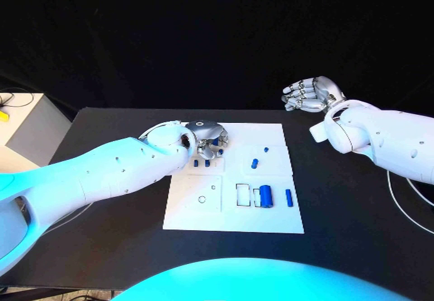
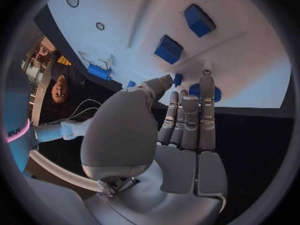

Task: Assemble the parts on the task board

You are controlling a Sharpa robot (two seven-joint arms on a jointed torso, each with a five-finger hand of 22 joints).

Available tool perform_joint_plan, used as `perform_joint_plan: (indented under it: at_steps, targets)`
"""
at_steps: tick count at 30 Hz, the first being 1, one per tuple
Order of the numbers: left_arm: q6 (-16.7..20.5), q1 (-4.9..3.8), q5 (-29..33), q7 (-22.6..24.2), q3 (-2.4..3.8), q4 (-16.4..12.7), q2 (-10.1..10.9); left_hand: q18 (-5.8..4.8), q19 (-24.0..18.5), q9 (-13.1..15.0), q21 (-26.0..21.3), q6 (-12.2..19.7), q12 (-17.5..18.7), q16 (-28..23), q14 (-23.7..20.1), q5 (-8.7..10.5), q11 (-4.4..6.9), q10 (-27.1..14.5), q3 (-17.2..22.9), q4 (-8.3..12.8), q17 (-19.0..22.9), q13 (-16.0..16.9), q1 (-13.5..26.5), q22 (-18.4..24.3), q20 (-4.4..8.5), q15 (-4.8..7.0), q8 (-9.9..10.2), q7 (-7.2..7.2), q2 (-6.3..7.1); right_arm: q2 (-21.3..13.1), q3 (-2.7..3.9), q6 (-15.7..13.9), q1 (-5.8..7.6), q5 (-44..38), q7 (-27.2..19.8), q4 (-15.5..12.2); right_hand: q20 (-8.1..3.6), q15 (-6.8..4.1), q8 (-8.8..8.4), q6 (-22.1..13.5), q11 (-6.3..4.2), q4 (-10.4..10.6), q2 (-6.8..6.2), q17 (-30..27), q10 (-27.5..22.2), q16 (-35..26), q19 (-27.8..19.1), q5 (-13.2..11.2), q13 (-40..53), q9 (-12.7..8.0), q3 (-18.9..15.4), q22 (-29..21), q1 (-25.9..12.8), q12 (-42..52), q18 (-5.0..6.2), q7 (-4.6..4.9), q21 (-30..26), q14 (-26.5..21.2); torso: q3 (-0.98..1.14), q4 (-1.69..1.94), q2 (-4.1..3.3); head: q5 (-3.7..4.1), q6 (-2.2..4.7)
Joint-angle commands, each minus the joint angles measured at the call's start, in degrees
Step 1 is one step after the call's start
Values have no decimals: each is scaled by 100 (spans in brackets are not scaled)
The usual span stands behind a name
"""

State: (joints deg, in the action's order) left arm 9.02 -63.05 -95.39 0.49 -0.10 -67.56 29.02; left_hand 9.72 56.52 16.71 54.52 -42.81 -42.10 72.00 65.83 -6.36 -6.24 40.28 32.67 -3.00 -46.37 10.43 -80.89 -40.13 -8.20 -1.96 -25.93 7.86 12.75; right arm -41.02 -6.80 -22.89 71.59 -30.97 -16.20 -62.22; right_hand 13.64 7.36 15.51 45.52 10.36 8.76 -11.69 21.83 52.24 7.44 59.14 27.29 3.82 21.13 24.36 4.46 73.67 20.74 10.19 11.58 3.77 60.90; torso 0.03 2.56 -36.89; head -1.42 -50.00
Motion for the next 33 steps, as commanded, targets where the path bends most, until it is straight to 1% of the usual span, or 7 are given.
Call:
perform_joint_plan:
  at_steps: [1, 6, 10, 12, 20, 23, 33]
  targets:
    - [-133, 3, -106, -33, 0, 43, -36, 84, 18, -15, 46, -55, -35, 39, 25, -2, 4, 65, 51, 16, 9, 0, 10, -11, 18, 6, 32, -7, 18, 7, 4, 34, 0, -38, -53, -13, -5, 2, -13, 25, -6, -11, 4, -10, 43, -22, 45, 20, -5, -6, 33, -5, -41, 16, 37, 236, 31, 48, -1, -2, 0, 5, 0]
    - [-91, 8, -108, -25, 0, 121, -76, 84, 15, -21, 62, -89, -45, 70, 41, -3, 12, 84, 85, 24, -7, -2, 10, -23, 21, 9, 43, 1, 5, 2, 4, 31, 2, -40, -53, -22, -5, 2, -13, 25, -6, -11, 4, -10, 43, -22, 45, 20, -5, -6, 33, -5, -41, 16, 37, 236, 31, 48, -4, -1, -5, 12, 0]
    - [-28, 12, -100, -11, 0, 172, -114, 81, 22, -33, 87, -93, -55, 108, 66, -1, 10, 107, 117, 26, -37, -6, 19, -46, 22, 7, 69, -10, -6, -7, 4, 27, 4, -28, -53, -32, -5, 2, -13, 25, -6, -11, 4, -10, 43, -22, 45, 20, -5, -6, 33, -5, -41, 16, 37, 236, 31, 48, 1, -1, 2, 17, 0]
    - [-10, 13, -94, -6, 0, 188, -129, 76, 32, -43, 111, -87, -56, 126, 72, 1, 5, 114, 134, 24, -37, -10, 33, -71, 20, 2, 91, -24, -8, -10, 4, 29, 6, -27, -50, -35, -5, 2, -13, 25, -6, -11, 4, -10, 43, -22, 45, 20, -5, -6, 33, -5, -41, 16, 37, 236, 31, 48, 0, -4, 0, 36, 0]
    - [-104, 29, -84, 1, -2, 275, -184, 75, 29, -56, 135, -91, -50, 156, 73, 5, -2, 106, 170, 27, -22, -22, 52, -91, 14, -3, 125, -60, -14, -11, 5, 29, 12, -26, -48, -51, -5, 2, -13, 25, -6, -11, 4, -10, 43, -22, 45, 20, -5, -6, 33, -5, -41, 16, 37, 236, 31, 48, 8, -1, 4, 41, 0]
    - [-139, 42, -77, 6, -4, 300, -199, 76, 26, -55, 138, -108, -52, 164, 75, 7, 0, 109, 177, 26, -22, -23, 57, -93, 14, -2, 123, -56, -19, -9, 5, 28, 13, -26, -49, -55, -5, 2, -13, 25, -6, -11, 4, -10, 43, -22, 45, 20, -5, -6, 33, -5, -41, 16, 37, 236, 31, 48, 4, 3, 2, 45, 0]
    - [-212, 61, -54, 13, -11, 339, -234, 83, 0, -55, 145, -175, -71, 186, 62, 19, 17, 151, 210, 29, 6, -26, 71, -95, 23, 17, 124, -34, -42, -1, 5, 28, 14, -26, -51, -59, -5, 2, -13, 25, -6, -11, 4, -10, 43, -22, 45, 20, -5, -6, 33, -5, -41, 16, 37, 236, 31, 48, 3, 6, 7, 42, 0]
